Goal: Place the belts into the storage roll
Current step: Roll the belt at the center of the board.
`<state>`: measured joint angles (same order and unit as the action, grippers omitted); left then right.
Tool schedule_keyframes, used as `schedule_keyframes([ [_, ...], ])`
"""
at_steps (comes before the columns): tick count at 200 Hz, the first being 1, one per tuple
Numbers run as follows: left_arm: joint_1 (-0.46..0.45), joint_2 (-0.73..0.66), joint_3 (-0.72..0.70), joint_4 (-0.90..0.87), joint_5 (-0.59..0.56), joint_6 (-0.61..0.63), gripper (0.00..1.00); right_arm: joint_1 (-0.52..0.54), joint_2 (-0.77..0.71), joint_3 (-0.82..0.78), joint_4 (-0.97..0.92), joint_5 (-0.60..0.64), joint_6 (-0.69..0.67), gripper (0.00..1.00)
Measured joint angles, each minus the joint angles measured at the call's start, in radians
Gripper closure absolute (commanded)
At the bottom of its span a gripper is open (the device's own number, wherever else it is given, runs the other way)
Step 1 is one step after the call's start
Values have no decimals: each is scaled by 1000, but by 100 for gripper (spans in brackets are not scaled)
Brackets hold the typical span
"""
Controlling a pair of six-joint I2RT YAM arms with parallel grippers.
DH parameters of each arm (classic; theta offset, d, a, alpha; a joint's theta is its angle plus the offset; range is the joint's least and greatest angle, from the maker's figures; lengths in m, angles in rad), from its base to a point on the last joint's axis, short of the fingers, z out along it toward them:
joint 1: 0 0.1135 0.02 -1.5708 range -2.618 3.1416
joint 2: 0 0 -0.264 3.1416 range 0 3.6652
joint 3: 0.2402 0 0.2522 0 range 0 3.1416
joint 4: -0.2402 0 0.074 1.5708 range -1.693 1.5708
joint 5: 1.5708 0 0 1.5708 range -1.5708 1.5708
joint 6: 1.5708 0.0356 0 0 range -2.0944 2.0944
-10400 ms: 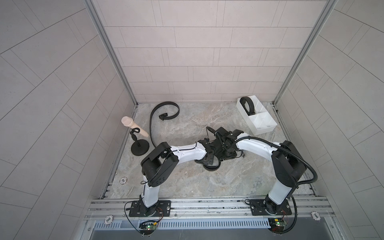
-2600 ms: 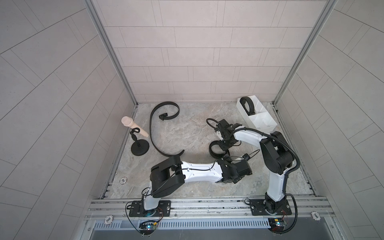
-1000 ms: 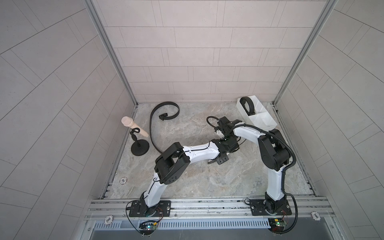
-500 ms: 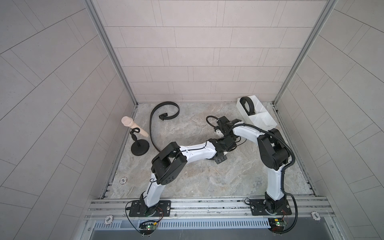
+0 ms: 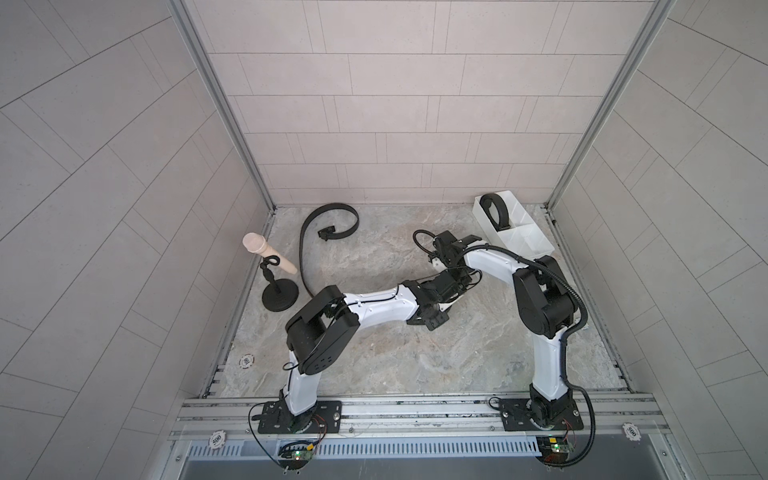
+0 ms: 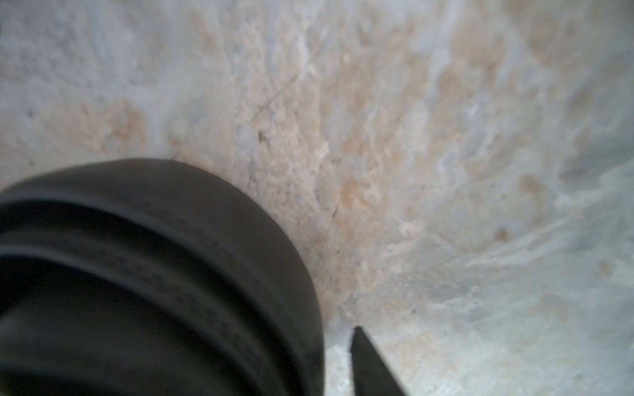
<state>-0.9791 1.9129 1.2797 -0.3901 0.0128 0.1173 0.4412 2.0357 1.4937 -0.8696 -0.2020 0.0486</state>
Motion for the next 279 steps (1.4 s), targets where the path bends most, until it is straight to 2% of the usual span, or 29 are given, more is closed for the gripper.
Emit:
schedule_keyframes([
  [45,-10,-42,-76,103,86,-16,100,-55,-7,1,4,-85,85,27],
  [108,-10,-62,-119,161,94,-33,100,-143,-163,-104,85,-152,214,22],
  [114,-10,-62,-119,160,91,-35,91,-149,-175,-117,90,-154,220,22],
  [128,-10,-62,-120,158,84,-42,57,-154,-193,-151,106,-158,233,21],
  [139,-10,-62,-120,143,80,-42,41,-154,-203,-177,117,-162,245,20],
  [153,-10,-62,-121,125,79,-49,26,-154,-212,-212,137,-177,261,20],
  [170,-10,-66,-121,105,78,-52,15,-154,-219,-248,169,-207,281,20],
  [184,-10,-85,-121,91,77,-60,10,-153,-225,-274,196,-234,300,20],
  [209,12,-175,-129,87,92,-87,7,-149,-244,-312,245,-272,328,20],
  [225,48,-240,-130,94,100,-108,6,-142,-266,-343,278,-292,348,29],
  [239,92,-272,-129,97,82,-127,8,-136,-279,-360,295,-301,363,33],
  [279,153,-185,-72,18,-62,-136,13,-97,-281,-395,318,-277,391,42],
])
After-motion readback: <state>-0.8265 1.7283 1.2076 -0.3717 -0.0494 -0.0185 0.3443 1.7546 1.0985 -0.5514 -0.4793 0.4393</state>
